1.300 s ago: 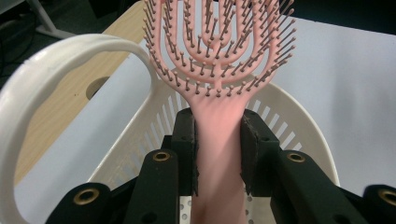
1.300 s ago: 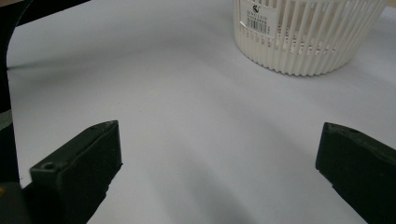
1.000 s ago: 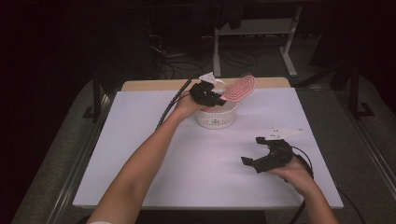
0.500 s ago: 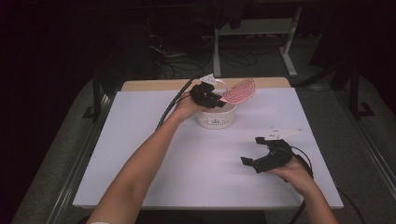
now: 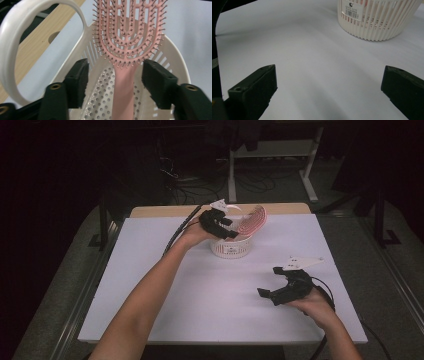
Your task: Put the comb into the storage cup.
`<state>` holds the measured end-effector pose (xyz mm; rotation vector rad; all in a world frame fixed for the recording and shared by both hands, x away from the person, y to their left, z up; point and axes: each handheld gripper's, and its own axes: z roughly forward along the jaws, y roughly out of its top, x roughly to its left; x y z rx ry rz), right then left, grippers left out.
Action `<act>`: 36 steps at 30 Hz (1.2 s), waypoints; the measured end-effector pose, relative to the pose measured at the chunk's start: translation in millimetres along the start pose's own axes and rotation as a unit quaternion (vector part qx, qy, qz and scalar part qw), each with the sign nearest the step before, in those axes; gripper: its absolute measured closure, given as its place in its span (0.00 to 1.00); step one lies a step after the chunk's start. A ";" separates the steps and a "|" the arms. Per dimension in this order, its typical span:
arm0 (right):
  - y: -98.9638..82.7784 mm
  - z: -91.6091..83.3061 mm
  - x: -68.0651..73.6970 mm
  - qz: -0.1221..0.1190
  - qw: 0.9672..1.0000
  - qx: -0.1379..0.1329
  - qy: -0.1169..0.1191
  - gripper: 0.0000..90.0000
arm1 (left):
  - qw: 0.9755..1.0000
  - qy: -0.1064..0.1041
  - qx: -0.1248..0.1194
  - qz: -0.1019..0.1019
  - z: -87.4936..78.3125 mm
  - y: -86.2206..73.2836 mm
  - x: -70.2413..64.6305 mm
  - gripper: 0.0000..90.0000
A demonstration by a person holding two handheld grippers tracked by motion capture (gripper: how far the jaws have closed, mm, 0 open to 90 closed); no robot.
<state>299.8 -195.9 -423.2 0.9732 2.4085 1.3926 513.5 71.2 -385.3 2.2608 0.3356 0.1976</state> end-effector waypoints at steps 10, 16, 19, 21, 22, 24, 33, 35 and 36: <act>0.1 0.7 0.0 -0.002 1.000 0.001 0.000 0.00 | 1.000 0.001 -0.014 -0.013 -11.8 -3.7 1.5 0.23; 0.5 1.2 0.3 -0.002 1.000 0.000 0.000 0.00 | 0.999 0.000 -0.026 -0.027 -24.6 -5.3 3.4 0.18; 0.3 1.2 0.1 -0.003 1.000 0.001 -0.001 0.00 | 0.999 0.003 -0.034 -0.031 -33.3 -6.8 3.9 0.18; 0.3 1.1 -0.1 -0.002 1.000 0.001 -0.002 0.00 | 0.999 0.001 -0.035 -0.037 -38.4 -8.2 2.9 0.16; 0.3 1.0 -0.1 -0.003 1.000 0.001 -0.002 0.00 | 0.999 0.001 -0.034 -0.038 -40.3 -8.7 2.7 0.16; 0.2 1.1 -0.1 -0.003 1.000 0.002 -0.003 0.00 | 0.998 0.001 -0.034 -0.044 -44.8 -10.5 1.1 0.15; 0.1 1.6 -0.4 -0.001 1.000 0.001 -0.003 0.00 | 0.998 0.016 -0.030 -0.060 -62.3 -22.6 -3.5 0.12; 0.2 1.6 -0.7 -0.002 1.000 0.002 -0.003 0.00 | 0.997 0.021 -0.030 -0.063 -66.2 -25.7 -4.2 0.11; 0.2 1.9 -1.0 -0.001 1.000 0.001 -0.002 0.00 | 0.997 0.021 -0.028 -0.063 -67.8 -26.9 -4.4 0.11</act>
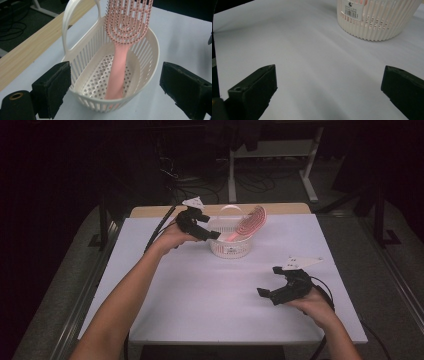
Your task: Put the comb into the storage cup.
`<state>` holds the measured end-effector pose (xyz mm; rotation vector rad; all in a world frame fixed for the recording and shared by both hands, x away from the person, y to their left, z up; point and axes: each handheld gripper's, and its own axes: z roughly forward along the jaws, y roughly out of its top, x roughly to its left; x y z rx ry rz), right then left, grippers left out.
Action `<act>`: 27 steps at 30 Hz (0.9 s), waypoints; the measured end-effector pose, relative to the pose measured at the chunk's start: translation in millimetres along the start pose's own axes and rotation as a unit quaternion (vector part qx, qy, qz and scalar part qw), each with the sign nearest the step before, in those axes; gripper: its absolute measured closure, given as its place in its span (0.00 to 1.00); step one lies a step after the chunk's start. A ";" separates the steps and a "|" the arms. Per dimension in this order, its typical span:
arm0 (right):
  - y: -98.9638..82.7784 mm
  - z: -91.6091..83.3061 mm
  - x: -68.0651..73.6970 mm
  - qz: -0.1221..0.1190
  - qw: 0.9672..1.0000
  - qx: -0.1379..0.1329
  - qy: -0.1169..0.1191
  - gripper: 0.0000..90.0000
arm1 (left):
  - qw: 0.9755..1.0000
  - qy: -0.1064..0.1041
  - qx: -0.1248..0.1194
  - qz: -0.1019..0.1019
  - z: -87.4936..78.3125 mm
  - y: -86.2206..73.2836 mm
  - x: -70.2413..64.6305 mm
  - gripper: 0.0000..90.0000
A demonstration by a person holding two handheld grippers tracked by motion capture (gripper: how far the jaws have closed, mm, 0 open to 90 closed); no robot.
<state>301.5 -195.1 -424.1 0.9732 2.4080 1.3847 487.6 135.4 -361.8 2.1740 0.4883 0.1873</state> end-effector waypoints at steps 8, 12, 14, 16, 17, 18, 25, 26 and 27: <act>0.1 0.1 -0.3 0.001 1.000 0.001 -0.001 0.00 | 1.000 0.007 -0.002 -0.014 -16.0 -13.0 -5.9 0.05; -0.3 -0.8 -0.7 0.000 1.000 0.002 -0.004 0.00 | 1.000 0.011 -0.002 -0.014 -22.2 -20.1 -10.3 0.04; -0.5 -1.0 -0.4 0.000 1.000 0.003 -0.005 0.00 | 1.000 0.013 -0.003 -0.015 -26.1 -24.2 -12.9 0.03; -0.6 -0.8 -0.4 0.000 1.000 0.003 -0.006 0.00 | 1.000 0.015 -0.003 -0.018 -29.1 -28.0 -15.3 0.02; -0.6 -0.6 -0.3 -0.001 1.000 0.004 -0.007 0.00 | 1.000 0.017 -0.004 -0.019 -30.8 -29.9 -16.5 0.00; -0.6 -0.3 -0.3 -0.001 1.000 0.004 -0.007 0.00 | 1.000 0.018 -0.004 -0.019 -33.2 -32.1 -17.8 0.00; -0.5 -0.3 0.5 -0.002 1.000 0.004 -0.009 0.00 | 0.999 0.026 -0.003 -0.022 -47.2 -46.3 -28.9 0.00; -0.5 -0.4 0.3 -0.001 1.000 0.003 -0.009 0.00 | 0.999 0.028 -0.005 -0.023 -50.5 -48.8 -31.3 0.00; -0.6 -0.6 0.2 -0.001 1.000 0.003 -0.010 0.00 | 0.999 0.031 -0.008 -0.023 -52.3 -50.1 -33.0 0.00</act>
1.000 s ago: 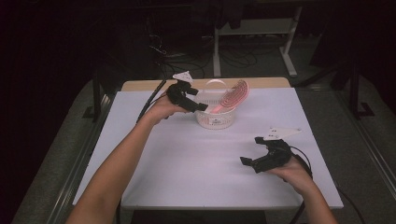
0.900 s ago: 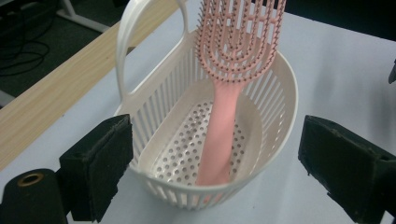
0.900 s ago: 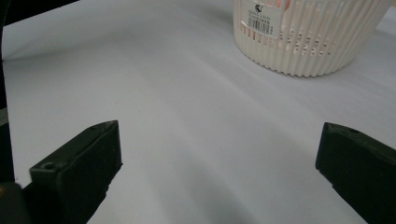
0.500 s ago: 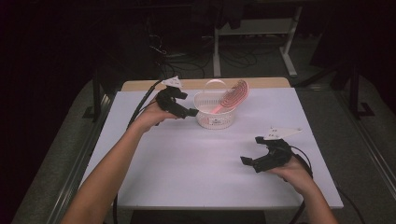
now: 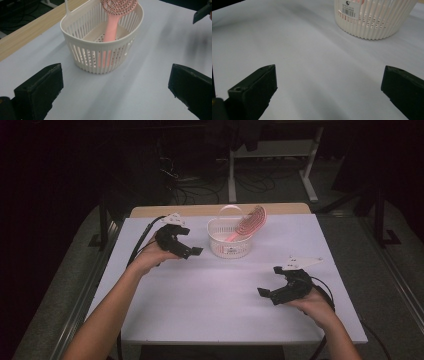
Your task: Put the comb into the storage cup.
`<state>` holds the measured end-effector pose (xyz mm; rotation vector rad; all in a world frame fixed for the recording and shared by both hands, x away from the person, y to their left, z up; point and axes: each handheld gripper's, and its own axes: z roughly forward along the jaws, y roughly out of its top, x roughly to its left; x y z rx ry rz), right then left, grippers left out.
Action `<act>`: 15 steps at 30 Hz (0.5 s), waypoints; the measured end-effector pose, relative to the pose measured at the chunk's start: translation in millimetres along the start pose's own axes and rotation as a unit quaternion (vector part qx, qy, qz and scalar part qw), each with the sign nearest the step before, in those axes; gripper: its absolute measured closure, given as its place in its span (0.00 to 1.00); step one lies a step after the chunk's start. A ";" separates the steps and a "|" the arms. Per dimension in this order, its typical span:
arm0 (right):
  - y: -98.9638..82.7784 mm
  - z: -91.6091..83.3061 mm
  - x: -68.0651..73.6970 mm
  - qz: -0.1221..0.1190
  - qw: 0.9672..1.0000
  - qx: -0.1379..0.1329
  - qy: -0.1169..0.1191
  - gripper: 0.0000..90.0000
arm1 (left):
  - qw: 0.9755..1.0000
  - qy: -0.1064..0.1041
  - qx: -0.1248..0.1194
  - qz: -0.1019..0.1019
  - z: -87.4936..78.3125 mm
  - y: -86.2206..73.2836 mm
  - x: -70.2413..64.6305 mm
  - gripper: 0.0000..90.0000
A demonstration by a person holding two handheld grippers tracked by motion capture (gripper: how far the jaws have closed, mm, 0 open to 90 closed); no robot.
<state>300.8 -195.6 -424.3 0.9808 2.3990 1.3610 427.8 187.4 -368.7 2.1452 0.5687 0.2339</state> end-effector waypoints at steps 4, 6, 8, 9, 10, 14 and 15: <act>-0.4 0.0 0.1 0.000 1.000 0.000 -0.002 0.00 | 1.000 0.005 -0.003 0.006 -9.9 -7.7 -9.2 0.00; -0.7 0.2 -0.4 -0.001 1.000 -0.001 -0.003 0.00 | 1.000 0.006 -0.006 0.005 -14.1 -11.2 -12.6 0.00; -1.4 0.3 -0.8 0.001 1.000 -0.002 -0.004 0.00 | 1.000 0.008 -0.010 0.004 -17.8 -14.4 -15.2 0.00; -1.7 0.4 -1.1 0.001 1.000 -0.002 -0.004 0.00 | 1.000 0.009 -0.013 0.005 -19.8 -16.4 -16.3 0.00; -2.1 0.5 -1.2 0.002 1.000 -0.001 -0.005 0.00 | 1.000 0.009 -0.016 0.004 -21.5 -18.5 -17.6 0.00; -2.8 1.1 -1.4 0.002 1.000 0.001 -0.004 0.00 | 1.000 0.010 -0.019 0.003 -26.8 -26.3 -22.1 0.00; -2.7 1.3 -1.3 0.002 1.000 0.001 -0.005 0.00 | 1.000 0.012 -0.019 0.003 -27.9 -28.3 -23.3 0.00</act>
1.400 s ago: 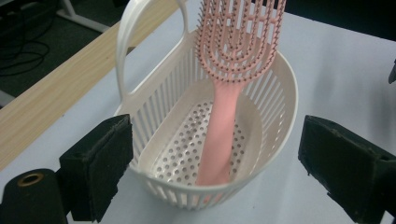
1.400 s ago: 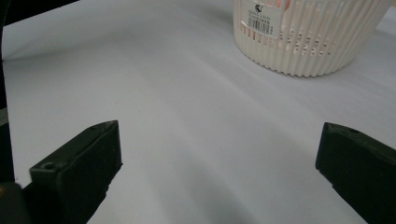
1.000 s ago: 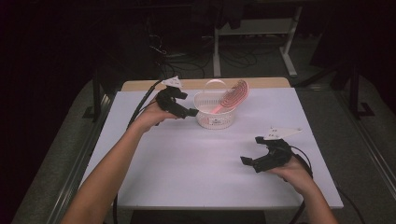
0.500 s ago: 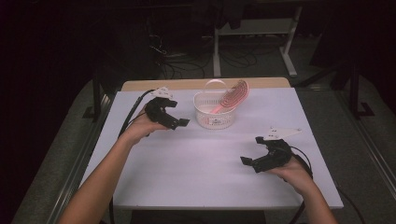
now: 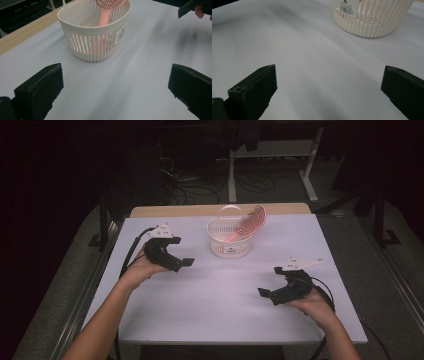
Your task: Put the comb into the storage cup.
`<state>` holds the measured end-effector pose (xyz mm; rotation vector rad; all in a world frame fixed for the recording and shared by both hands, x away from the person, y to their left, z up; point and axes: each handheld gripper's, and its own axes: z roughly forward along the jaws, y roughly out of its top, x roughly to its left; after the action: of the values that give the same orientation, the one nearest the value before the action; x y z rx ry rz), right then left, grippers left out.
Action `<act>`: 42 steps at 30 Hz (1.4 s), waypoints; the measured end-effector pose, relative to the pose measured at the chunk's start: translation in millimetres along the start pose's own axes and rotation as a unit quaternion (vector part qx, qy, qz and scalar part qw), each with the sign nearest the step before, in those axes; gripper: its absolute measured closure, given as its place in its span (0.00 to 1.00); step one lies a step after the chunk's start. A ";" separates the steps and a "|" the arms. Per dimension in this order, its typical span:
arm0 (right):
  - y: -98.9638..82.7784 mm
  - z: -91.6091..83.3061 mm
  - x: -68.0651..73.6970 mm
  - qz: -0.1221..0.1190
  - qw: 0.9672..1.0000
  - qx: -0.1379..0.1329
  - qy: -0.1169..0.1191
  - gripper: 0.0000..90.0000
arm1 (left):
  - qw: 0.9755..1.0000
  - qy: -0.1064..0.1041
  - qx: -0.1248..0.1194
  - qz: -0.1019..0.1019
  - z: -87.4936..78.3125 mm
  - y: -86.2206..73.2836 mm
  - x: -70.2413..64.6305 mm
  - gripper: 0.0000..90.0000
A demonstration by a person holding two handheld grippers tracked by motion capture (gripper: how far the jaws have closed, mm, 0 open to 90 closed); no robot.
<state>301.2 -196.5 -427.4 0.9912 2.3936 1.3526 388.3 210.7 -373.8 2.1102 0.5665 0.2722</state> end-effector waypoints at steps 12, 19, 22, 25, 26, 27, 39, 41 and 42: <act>0.3 -0.6 0.6 0.000 1.000 -0.002 0.000 0.00 | 1.000 0.002 -0.011 -0.017 -11.8 -28.6 -10.6 0.00; 0.3 -1.3 0.5 0.000 1.000 -0.004 0.000 0.00 | 1.000 0.008 -0.012 -0.025 -19.4 -46.7 -17.8 0.00; 0.3 -1.0 0.8 0.000 1.000 -0.003 0.001 0.00 | 0.999 0.011 -0.015 -0.026 -23.0 -53.0 -20.7 0.00; 0.3 -0.7 0.9 0.000 1.000 -0.003 0.001 0.00 | 0.999 0.016 -0.018 -0.027 -27.3 -59.4 -23.4 0.00; 0.3 -0.7 0.9 0.000 1.000 -0.003 0.001 0.00 | 0.999 0.015 -0.019 -0.029 -28.9 -61.5 -24.2 0.00; 0.3 -0.6 0.8 0.000 1.000 -0.003 0.000 0.00 | 0.999 0.014 -0.020 -0.030 -30.0 -63.0 -24.9 0.00; 0.2 -0.3 0.3 0.000 1.000 -0.002 -0.002 0.00 | 0.999 0.019 -0.021 -0.039 -39.2 -87.5 -34.9 0.00; 0.1 -0.3 0.6 0.000 1.000 -0.002 -0.002 0.00 | 0.999 0.022 -0.020 -0.038 -40.2 -90.6 -35.9 0.00; 0.1 -0.3 0.8 0.000 1.000 -0.002 -0.002 0.00 | 0.999 0.025 -0.020 -0.038 -40.9 -92.1 -36.3 0.00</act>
<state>300.5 -196.2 -427.0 0.9923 2.3881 1.3530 313.6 267.0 -425.9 2.0439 0.6633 0.2921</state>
